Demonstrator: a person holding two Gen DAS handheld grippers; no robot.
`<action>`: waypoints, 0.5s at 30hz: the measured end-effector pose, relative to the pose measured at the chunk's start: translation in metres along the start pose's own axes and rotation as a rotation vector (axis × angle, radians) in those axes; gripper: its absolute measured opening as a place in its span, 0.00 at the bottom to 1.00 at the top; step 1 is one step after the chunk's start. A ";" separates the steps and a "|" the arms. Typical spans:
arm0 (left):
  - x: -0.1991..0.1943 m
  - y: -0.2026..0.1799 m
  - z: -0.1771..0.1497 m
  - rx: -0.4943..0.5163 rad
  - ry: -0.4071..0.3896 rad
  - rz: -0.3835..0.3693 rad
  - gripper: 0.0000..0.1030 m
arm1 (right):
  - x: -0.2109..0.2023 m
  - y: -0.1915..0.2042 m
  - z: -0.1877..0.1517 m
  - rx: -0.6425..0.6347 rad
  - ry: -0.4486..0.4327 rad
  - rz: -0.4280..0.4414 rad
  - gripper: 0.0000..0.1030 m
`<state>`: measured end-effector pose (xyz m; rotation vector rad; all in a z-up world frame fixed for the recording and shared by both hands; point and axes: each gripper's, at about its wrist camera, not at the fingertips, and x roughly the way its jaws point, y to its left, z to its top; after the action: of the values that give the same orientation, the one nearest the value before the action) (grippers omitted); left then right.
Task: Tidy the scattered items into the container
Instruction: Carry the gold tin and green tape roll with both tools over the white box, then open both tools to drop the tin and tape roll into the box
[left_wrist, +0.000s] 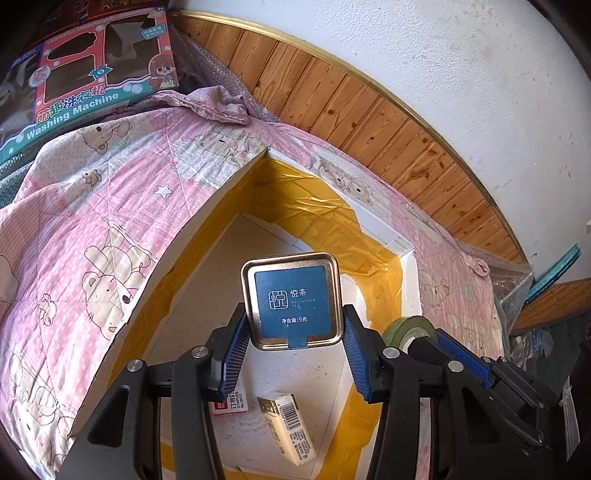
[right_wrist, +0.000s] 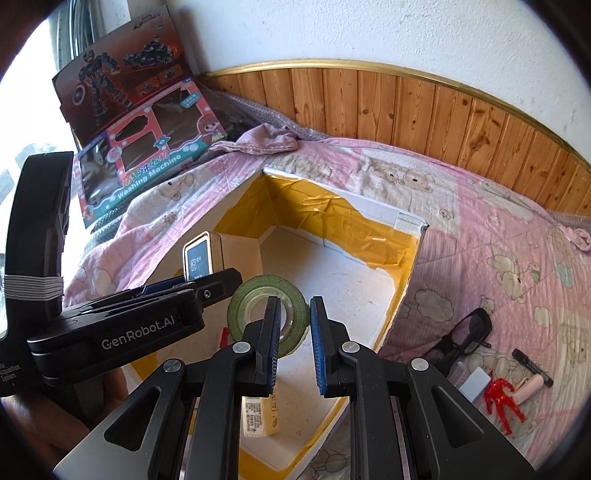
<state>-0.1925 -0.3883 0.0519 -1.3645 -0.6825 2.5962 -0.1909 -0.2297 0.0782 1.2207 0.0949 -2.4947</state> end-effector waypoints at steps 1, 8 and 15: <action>0.005 0.001 0.001 -0.002 0.009 0.006 0.48 | 0.004 -0.001 0.001 -0.001 0.005 -0.003 0.16; 0.035 0.005 0.007 -0.007 0.079 0.054 0.49 | 0.029 -0.010 0.006 -0.025 0.049 -0.022 0.16; 0.049 0.005 0.017 -0.007 0.129 0.106 0.49 | 0.057 -0.007 0.008 -0.097 0.121 -0.033 0.16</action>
<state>-0.2346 -0.3829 0.0217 -1.5956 -0.6166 2.5583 -0.2313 -0.2408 0.0386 1.3391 0.2656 -2.4119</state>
